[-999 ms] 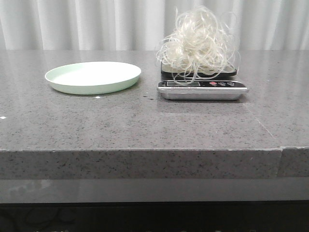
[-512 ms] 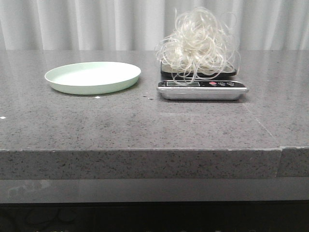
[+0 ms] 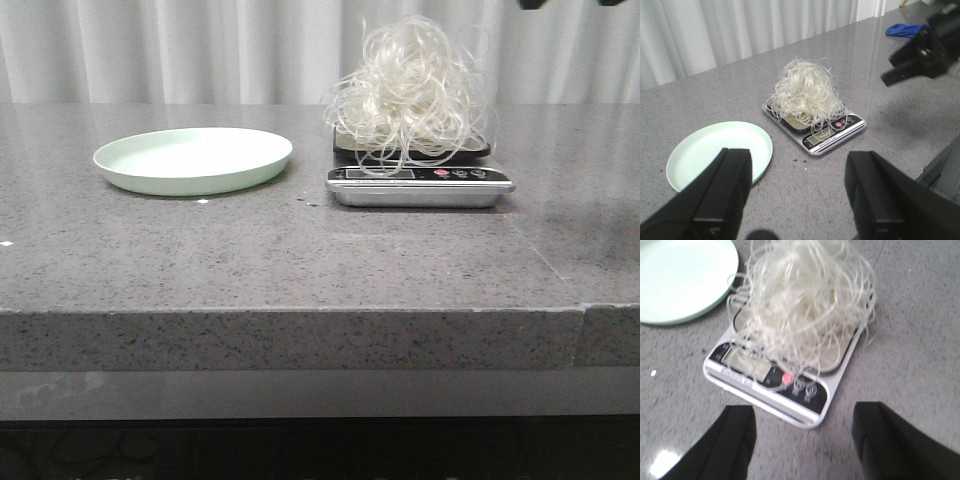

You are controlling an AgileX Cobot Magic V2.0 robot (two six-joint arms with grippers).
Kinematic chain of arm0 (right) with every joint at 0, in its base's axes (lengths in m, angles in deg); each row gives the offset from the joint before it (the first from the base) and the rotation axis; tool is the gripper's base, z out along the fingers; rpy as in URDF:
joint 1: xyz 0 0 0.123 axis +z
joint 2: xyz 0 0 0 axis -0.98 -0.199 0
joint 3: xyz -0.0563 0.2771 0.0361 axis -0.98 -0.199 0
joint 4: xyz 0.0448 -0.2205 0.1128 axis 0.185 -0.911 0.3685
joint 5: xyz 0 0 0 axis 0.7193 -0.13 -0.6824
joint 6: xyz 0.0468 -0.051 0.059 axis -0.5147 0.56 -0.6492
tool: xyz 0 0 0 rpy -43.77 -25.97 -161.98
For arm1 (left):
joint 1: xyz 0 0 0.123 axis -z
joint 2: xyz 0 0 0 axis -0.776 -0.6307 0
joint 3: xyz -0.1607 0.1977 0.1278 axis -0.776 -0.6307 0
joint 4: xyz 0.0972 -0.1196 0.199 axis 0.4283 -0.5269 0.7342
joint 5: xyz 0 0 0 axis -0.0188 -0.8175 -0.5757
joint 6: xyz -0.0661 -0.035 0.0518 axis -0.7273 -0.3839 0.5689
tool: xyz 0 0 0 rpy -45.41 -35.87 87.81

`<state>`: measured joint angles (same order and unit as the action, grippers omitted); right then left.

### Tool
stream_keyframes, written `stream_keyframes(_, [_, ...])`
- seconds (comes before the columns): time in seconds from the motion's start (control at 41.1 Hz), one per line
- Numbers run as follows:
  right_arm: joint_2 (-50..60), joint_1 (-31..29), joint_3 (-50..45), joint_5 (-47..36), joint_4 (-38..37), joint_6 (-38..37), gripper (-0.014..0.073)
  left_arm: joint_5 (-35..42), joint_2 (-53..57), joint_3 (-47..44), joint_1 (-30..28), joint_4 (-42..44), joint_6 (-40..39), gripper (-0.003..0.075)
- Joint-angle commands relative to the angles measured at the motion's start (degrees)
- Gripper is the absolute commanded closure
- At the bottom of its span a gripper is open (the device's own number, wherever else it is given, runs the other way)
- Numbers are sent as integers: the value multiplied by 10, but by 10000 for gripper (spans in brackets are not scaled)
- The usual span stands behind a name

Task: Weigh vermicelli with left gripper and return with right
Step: 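Lower the right gripper onto the vermicelli on the scale and grasp it, then lift the vermicelli with the right gripper and carry it over the plate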

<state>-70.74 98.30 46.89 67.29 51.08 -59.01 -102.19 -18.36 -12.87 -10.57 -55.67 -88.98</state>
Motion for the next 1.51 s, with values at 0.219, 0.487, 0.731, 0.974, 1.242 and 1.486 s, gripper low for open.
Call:
stream_keyframes(0.219, [-135,0,167,-16,30,7,69,47,7,-9,2,-6,-6,250])
stream_keyframes(0.487, [-245,0,264,-15,32,7,69,48,7,-9,2,-6,-6,250])
stream_keyframes(0.731, [-316,0,326,-1,25,11,69,48,7,-9,2,-5,-6,250])
stream_keyframes(0.974, [-339,0,335,37,-15,11,172,48,7,-9,2,-4,-6,250])
stream_keyframes(1.242, [-338,0,336,54,-18,11,428,48,7,-9,2,0,-6,250])
stream_keyframes(1.486, [-319,4,348,57,-18,11,430,48,7,-9,2,8,-6,250])
